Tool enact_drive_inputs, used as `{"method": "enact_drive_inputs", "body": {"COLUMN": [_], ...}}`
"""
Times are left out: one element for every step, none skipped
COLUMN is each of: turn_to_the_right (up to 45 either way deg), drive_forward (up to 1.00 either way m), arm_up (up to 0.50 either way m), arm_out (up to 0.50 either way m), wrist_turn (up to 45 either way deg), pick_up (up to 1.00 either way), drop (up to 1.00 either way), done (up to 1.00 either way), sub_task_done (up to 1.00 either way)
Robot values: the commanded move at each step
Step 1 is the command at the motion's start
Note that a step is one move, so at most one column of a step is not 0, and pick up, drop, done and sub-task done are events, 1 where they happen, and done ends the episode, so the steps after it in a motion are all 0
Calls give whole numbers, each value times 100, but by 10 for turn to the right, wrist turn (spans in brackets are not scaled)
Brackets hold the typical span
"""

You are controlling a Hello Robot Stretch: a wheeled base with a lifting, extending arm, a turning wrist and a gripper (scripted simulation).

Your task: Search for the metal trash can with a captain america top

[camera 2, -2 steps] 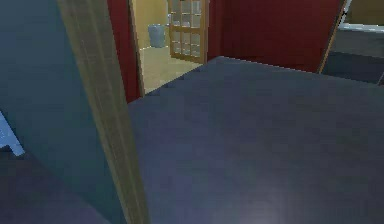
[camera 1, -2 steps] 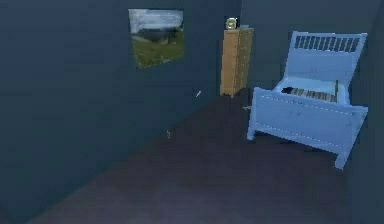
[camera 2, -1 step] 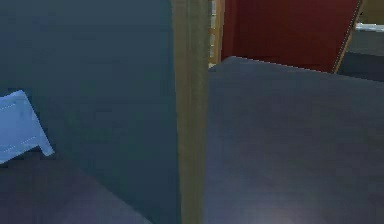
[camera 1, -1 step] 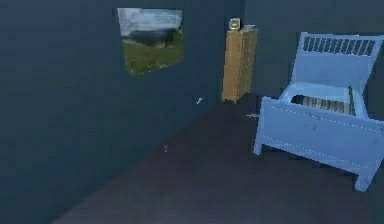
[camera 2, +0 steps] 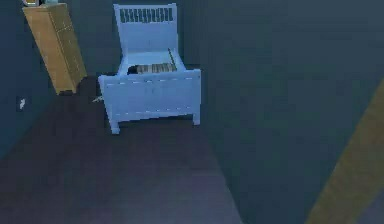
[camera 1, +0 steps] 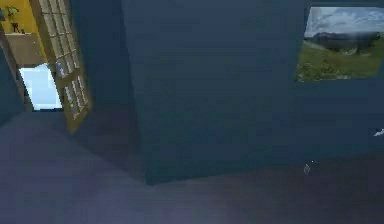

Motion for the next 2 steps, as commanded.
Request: {"method": "enact_drive_inputs", "body": {"turn_to_the_right": [-300, 0], "drive_forward": [0, 85], "arm_up": [0, 0], "arm_out": [0, 0], "wrist_turn": [0, 0], "pick_up": [0, 0], "drop": [0, 0], "done": [0, 0], "sub_task_done": [0, 0]}}
